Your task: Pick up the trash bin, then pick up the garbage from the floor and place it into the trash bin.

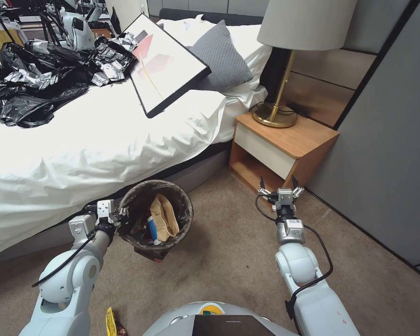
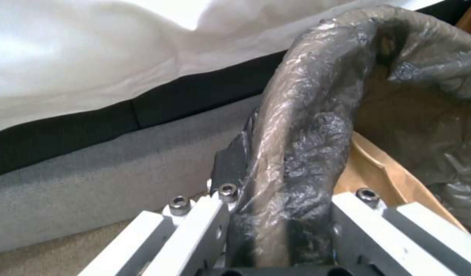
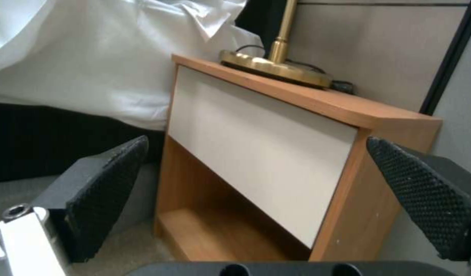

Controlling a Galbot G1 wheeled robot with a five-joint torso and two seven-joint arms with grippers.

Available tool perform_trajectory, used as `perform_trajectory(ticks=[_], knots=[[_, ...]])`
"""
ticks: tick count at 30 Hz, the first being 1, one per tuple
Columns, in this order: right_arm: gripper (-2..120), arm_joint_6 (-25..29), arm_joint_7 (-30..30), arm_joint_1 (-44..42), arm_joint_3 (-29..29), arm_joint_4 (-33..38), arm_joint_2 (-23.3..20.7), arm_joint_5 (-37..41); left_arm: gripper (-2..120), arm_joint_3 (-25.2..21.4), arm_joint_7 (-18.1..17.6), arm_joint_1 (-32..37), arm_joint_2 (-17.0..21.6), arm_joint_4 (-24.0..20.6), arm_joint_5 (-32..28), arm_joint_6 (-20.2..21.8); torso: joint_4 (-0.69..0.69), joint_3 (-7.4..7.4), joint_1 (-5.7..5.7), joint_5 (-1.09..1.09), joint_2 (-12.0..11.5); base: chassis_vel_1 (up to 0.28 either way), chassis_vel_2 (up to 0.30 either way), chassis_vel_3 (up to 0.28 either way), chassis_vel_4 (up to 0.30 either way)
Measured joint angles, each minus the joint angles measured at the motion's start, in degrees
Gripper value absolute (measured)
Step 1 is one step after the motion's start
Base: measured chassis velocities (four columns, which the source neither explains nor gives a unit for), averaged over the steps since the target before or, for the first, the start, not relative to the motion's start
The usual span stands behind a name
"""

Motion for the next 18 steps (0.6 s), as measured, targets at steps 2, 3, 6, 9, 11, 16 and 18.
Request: perform_trajectory(ticks=[2, 3, 6, 9, 11, 16, 18], knots=[[100, 3.76, 0.01, -3.27, 0.51, 0.4, 2.95, -3.44, 6, -0.1, 0.09, 0.95, 0.41, -0.62, -0.42, -0.13, -0.02, 0.0, 0.0, 0.02, 0.0, 0.0, 0.0, 0.0, 0.0], [100, 3.76, 0.01, -3.27, 0.51, 0.4, 2.95, -3.44, 6, -0.1, 0.09, 0.95, 0.41, -0.62, -0.42, -0.13, -0.02, 0.0, 0.0, 0.02, 0.0, 0.0, 0.0, 0.0, 0.0], [100, 4.44, 0.21, -2.94, 0.54, 0.42, 4.09, -4.84, 6, 0.08, 0.63, 1.96, 0.44, -1.33, -0.41, -0.98, 0.0, 0.0, 0.0, 0.0, 0.0, 0.0, 0.0, 0.0, 0.0], [100, 4.08, 0.37, -2.12, 0.53, 0.18, 4.05, -4.77, 6, 0.17, 0.73, 2.19, 0.29, -1.59, -0.26, -1.17, 0.0, 0.0, 0.0, 0.01, 0.0, 0.0, 0.0, 0.0, 0.0], [100, 3.89, 0.44, -1.94, 0.46, 0.09, 3.96, -4.69, 6, 0.19, 0.84, 2.2, 0.23, -1.64, -0.21, -1.21, 0.0, 0.0, 0.0, 0.01, 0.0, 0.0, 0.0, 0.0, 0.0], [100, 3.19, 0.69, -1.35, 0.36, -0.31, 3.89, -4.49, 6, 0.2, 1.13, 2.02, -0.04, -1.65, -0.08, -0.94, -0.02, 0.0, 0.0, 0.01, 0.0, 0.0, 0.0, 0.0, 0.0], [100, 2.86, 0.78, -1.09, -0.02, -0.56, 3.74, -4.37, 6, 0.09, 1.24, 1.82, -0.15, -1.59, -0.1, -0.63, -0.02, 0.0, 0.0, 0.01, 0.0, 0.0, 0.0, 0.0, 0.0]])
